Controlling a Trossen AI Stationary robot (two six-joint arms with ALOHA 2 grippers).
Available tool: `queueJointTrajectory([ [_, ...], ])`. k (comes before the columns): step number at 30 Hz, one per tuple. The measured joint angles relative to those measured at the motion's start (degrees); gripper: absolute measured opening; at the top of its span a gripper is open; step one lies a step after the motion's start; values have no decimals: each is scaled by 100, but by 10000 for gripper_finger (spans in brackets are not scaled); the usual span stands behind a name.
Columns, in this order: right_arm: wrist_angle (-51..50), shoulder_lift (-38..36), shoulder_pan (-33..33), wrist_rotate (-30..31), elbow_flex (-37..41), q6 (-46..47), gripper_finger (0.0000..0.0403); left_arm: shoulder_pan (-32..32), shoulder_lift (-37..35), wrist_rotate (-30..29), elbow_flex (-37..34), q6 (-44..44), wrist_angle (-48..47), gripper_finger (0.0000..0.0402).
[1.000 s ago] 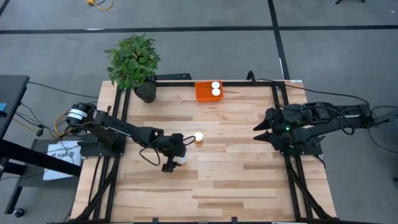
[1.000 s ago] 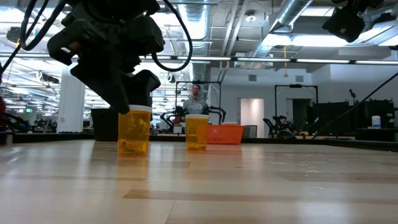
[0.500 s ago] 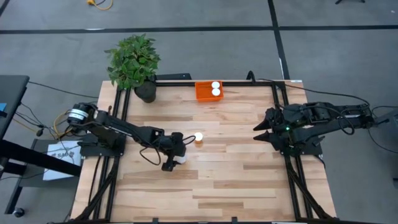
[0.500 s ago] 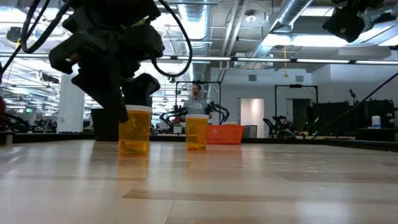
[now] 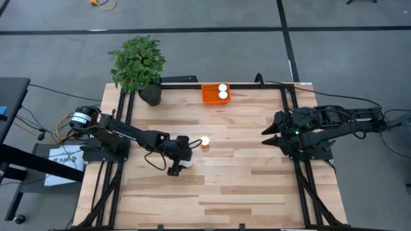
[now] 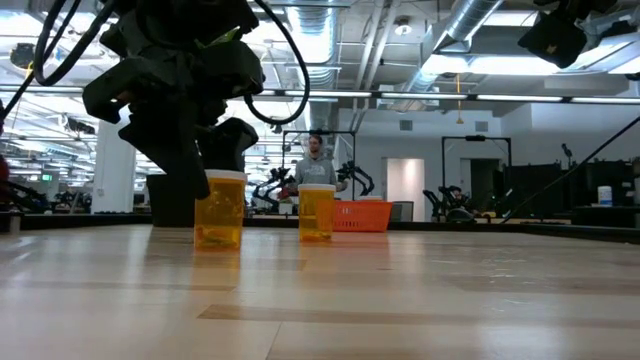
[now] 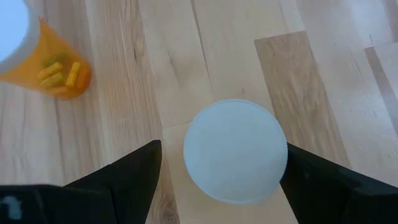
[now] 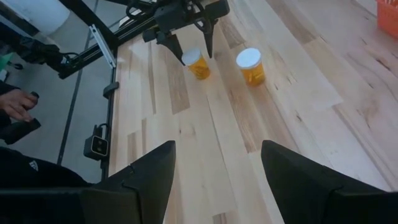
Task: Pick and place pill bottles into a basket
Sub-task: Put the orange pill bottle into the orange bin
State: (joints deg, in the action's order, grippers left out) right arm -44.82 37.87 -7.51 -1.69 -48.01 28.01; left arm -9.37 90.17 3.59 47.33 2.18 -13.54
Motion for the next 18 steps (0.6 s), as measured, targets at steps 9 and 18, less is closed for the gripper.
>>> queueJointTrajectory([
  [9, 2, 0, 0, 2, 0, 0, 232, 0, 0, -24, -2, -31, -1, 291],
  [18, 0, 0, 0, 2, 0, 0, 232, 0, 0, -19, -1, -40, 2, 212],
])
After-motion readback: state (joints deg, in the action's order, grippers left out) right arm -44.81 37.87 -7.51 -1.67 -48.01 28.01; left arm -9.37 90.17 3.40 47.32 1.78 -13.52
